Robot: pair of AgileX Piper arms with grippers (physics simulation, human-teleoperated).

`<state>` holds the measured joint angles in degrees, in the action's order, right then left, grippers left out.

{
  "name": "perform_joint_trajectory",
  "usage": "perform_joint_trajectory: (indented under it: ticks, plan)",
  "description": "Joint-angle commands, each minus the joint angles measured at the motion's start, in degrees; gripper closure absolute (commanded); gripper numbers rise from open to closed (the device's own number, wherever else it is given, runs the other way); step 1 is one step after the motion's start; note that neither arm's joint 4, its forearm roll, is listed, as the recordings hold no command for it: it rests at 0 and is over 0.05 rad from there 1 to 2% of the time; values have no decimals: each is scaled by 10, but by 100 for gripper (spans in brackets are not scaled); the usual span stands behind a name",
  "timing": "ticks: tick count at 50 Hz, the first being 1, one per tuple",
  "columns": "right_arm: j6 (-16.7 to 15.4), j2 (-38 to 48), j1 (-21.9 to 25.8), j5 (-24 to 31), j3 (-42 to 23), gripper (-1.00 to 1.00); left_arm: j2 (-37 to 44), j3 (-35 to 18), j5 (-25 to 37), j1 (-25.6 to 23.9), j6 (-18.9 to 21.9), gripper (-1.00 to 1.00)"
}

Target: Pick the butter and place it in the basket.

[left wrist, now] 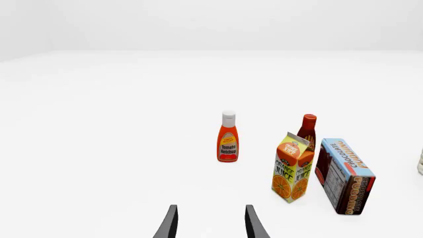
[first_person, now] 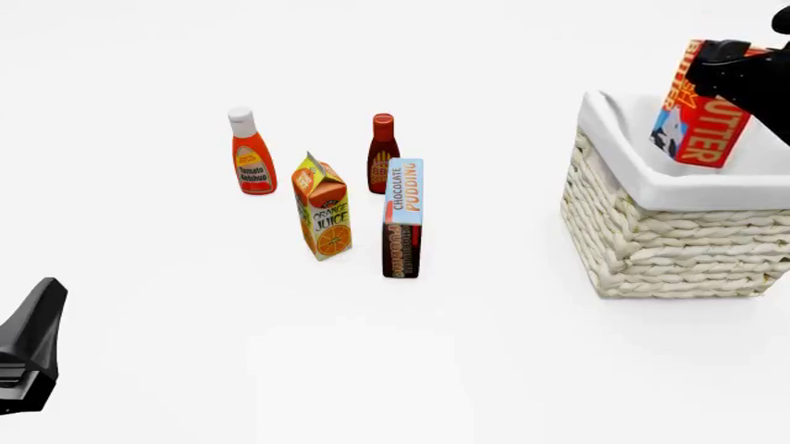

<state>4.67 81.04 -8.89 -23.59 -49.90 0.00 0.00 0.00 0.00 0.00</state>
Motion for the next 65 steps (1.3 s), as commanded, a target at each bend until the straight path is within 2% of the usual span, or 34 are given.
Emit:
perform_joint_trajectory:
  ticks: [1,39,40,65]
  plan:
    - [11,0,0,-4,-8,100,0,0,0,0,0,-100]
    - [9,14,-4,-7,-7,100,0,0,0,0,0,-100]
    - [9,15,-5,-7,-8,-100,0,0,0,0,0,-100]
    - [12,10,-5,-3,-9,-100,0,0,0,0,0,-100]
